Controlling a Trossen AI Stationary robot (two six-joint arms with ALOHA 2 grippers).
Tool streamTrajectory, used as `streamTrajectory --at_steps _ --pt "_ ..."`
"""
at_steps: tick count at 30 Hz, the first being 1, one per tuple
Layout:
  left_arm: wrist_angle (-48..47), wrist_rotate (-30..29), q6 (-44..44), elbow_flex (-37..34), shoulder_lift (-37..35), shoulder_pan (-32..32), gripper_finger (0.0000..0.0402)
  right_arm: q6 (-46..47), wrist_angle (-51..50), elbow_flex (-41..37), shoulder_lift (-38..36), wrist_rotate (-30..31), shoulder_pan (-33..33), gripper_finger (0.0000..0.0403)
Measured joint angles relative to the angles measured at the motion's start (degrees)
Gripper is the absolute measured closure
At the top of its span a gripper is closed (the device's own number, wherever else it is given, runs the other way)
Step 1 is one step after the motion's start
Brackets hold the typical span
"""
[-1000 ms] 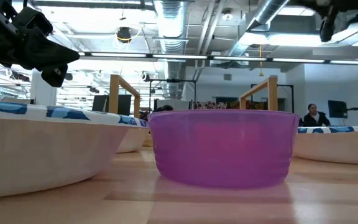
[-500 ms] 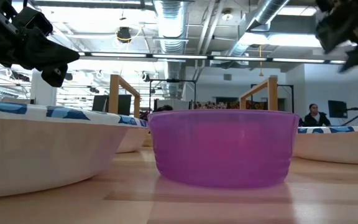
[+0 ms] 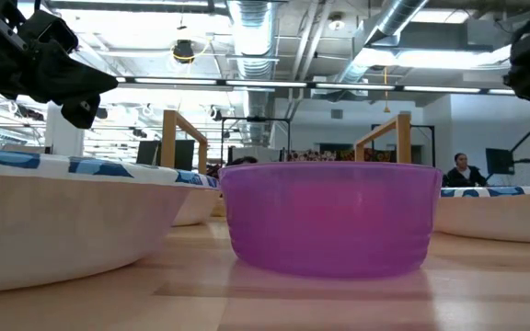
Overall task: Place and stack bowls onto a shelf
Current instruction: Put the right blue pattern bowl on the shelf
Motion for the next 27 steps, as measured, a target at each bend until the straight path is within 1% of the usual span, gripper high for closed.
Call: streamTrajectory --at_steps 4,8,15,20,25,27 --pt "0.0 0.0 0.0 0.0 0.0 0.0 0.0402 1.8 4.5 -3.8 0.2 0.0 2.1 0.0164" --pt "0.0 0.0 0.0 0.0 0.0 0.0 0.0401 2.2 7.6 -8.0 -1.8 0.3 3.1 0.0164" --pt "0.0 0.0 0.0 0.0 0.0 0.0 0.0401 2.2 10.7 -12.6 -10.1 7.1 3.2 0.0164" --pt "0.0 0.0 0.0 0.0 0.0 0.0 0.0401 3.1 11.2 -16.4 -14.9 7.8 3.2 0.0164" --pt "0.0 0.0 0.0 0.0 0.0 0.0 0.0401 3.6 18.5 -20.1 -17.5 10.4 3.2 0.0164" --pt "0.0 0.0 0.0 0.0 0.0 0.0 0.0401 3.2 19.1 -20.5 -18.0 11.7 3.2 0.0164"
